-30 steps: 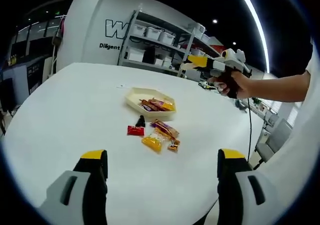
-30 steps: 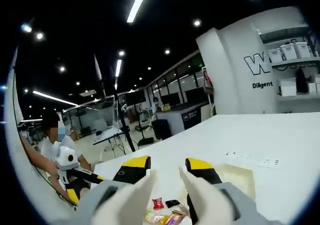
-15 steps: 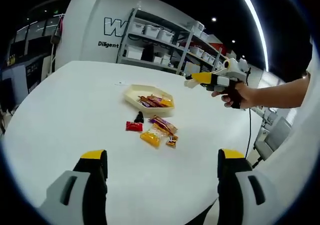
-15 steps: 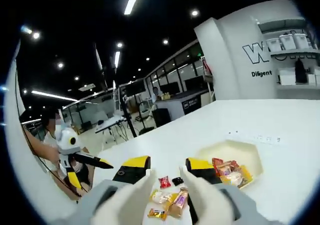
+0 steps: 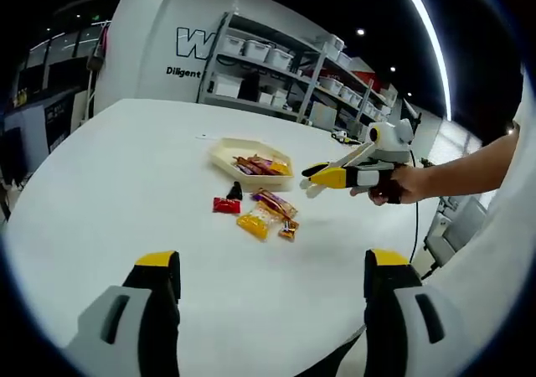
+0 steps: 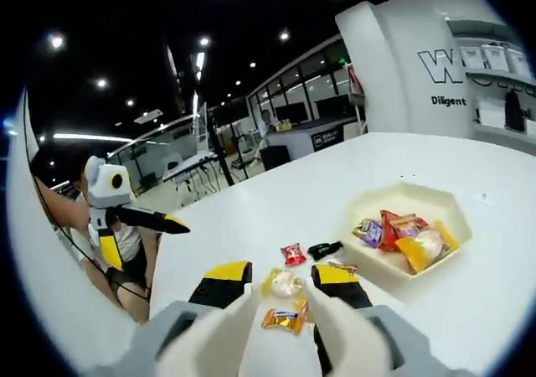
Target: Place the target food into the container with the food tongs after gripping and lifting it, then release it inside without dropping or visibly crushing the food.
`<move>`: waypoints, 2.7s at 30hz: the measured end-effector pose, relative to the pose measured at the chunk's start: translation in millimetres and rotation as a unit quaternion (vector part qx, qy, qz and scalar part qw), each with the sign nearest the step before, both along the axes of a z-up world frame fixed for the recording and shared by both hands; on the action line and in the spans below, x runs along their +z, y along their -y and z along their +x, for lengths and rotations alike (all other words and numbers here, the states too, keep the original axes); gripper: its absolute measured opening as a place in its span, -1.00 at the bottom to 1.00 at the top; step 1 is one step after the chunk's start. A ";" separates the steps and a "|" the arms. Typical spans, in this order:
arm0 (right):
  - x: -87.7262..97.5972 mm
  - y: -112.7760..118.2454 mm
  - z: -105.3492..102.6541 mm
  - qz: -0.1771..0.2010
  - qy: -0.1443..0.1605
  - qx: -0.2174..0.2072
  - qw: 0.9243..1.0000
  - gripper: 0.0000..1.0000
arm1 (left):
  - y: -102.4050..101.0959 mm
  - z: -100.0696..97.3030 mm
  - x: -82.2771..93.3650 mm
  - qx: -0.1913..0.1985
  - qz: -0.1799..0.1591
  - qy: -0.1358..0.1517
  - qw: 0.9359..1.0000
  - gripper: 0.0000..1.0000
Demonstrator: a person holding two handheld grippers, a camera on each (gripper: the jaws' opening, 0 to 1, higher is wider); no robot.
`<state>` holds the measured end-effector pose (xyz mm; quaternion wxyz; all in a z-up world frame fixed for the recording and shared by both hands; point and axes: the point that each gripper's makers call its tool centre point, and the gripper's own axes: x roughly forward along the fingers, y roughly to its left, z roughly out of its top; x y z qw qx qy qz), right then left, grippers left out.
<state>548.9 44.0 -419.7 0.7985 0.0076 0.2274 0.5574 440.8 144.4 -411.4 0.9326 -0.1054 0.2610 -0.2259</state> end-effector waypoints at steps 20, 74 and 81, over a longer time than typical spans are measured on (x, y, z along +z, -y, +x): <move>-45.1 -2.6 -27.0 -0.068 -0.010 0.035 0.997 -0.54 | -2.2 -5.8 0.8 -0.002 0.001 -0.003 1.000 0.78; -60.6 43.6 0.1 -0.145 -0.029 -0.022 0.989 -0.65 | 14.7 7.2 -3.3 -0.028 -0.002 -0.006 1.000 0.76; -56.4 46.8 3.7 -0.139 -0.041 -0.030 0.989 -0.65 | 16.8 13.7 0.5 -0.026 -0.006 0.002 1.000 0.75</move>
